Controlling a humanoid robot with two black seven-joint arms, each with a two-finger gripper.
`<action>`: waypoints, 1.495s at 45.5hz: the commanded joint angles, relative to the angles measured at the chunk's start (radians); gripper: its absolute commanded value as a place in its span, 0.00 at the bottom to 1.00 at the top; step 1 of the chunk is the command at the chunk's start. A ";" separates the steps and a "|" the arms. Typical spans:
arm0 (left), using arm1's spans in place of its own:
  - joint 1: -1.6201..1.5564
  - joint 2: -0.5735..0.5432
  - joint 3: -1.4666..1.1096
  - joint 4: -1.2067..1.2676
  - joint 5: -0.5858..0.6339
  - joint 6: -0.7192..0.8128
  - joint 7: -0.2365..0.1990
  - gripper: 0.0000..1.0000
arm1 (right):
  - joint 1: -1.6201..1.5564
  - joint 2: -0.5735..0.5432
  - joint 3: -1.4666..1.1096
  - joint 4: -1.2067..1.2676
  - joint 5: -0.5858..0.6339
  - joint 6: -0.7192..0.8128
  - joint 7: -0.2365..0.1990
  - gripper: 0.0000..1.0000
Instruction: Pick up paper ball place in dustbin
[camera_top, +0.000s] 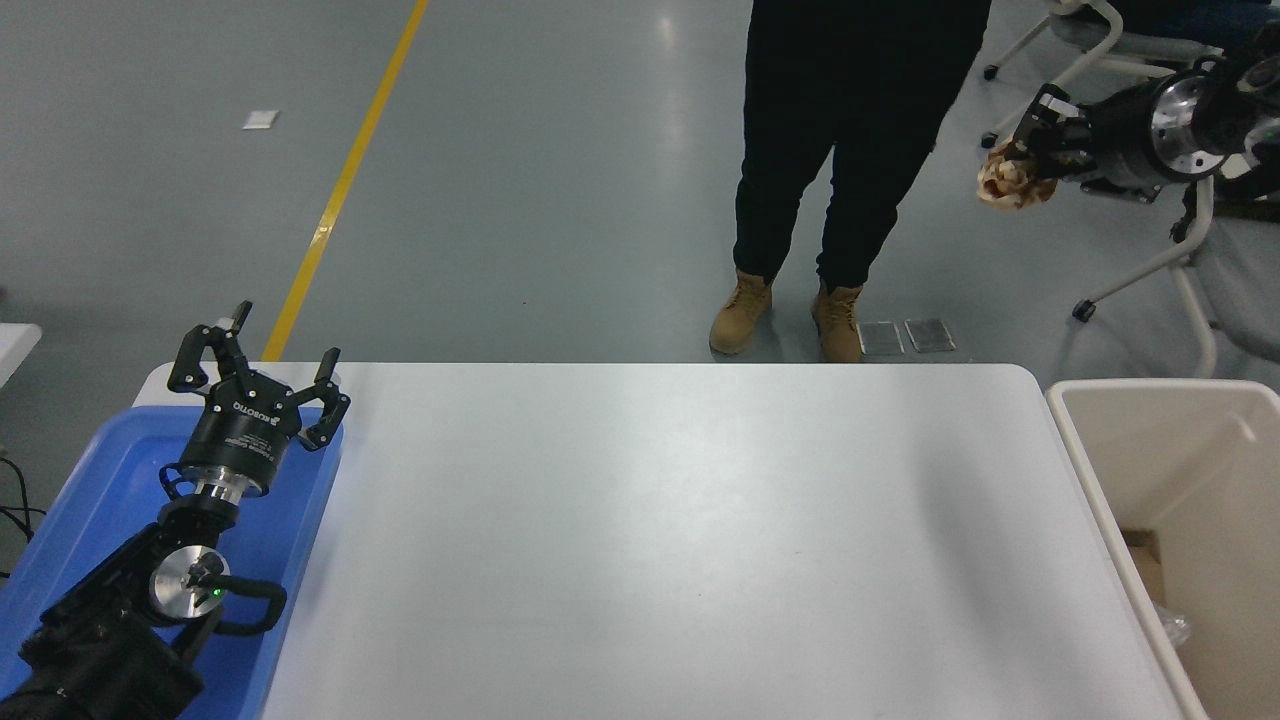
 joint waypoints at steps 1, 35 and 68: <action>0.000 0.000 0.000 -0.001 0.000 0.000 0.000 0.98 | -0.271 -0.015 0.003 -0.338 0.104 -0.069 -0.001 0.00; 0.000 0.000 0.000 0.001 0.000 0.000 -0.001 0.98 | -0.857 0.235 0.253 -0.565 0.198 -0.482 -0.044 0.00; 0.000 0.001 0.000 -0.001 0.000 0.000 -0.001 0.98 | -0.917 0.275 0.273 -0.580 0.205 -0.494 -0.044 0.37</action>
